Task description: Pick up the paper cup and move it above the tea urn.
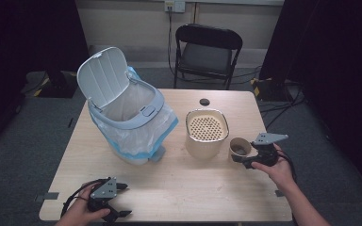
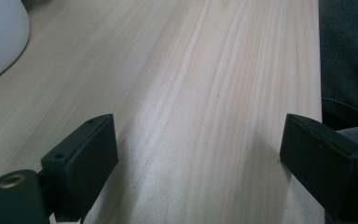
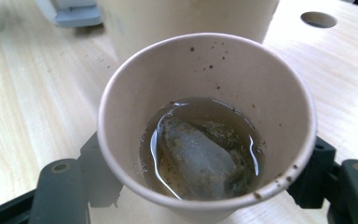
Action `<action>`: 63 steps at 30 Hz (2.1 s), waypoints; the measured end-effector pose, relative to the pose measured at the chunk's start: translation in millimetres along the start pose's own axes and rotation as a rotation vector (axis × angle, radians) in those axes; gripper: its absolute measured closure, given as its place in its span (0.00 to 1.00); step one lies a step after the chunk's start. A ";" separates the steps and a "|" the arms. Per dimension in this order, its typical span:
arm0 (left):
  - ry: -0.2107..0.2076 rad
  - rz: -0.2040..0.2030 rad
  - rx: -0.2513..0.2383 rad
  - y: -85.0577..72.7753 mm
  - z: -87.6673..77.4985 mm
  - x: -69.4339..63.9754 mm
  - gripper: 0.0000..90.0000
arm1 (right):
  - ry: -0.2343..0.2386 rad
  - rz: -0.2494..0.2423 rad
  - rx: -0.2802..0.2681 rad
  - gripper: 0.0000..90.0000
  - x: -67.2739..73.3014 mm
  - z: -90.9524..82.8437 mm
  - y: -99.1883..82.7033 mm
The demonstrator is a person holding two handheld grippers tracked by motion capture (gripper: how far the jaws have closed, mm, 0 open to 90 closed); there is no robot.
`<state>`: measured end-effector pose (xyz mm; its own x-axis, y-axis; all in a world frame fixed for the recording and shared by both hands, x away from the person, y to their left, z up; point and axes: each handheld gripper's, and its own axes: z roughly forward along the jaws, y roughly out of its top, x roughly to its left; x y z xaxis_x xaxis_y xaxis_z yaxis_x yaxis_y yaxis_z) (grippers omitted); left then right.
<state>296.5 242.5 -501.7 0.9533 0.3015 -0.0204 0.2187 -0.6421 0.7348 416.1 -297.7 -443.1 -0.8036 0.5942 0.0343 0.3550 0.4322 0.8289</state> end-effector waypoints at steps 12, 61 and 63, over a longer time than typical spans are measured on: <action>0.000 0.000 0.000 0.0 0.0 0.0 0.12 | -0.030 0.029 -0.012 0.31 -20.7 3.2 10.3; -0.003 0.001 -0.002 0.0 0.4 -0.1 0.11 | -0.090 0.038 -0.016 0.31 -83.9 21.8 67.0; -0.003 0.000 -0.003 0.0 0.4 -0.2 0.11 | -0.091 0.038 -0.016 0.31 -86.2 21.6 70.8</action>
<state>296.5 242.2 -502.0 0.9539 0.2992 -0.0229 0.2184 -0.6399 0.7368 520.9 -303.7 -399.4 -0.7426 0.6696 0.0155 0.3764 0.3980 0.8366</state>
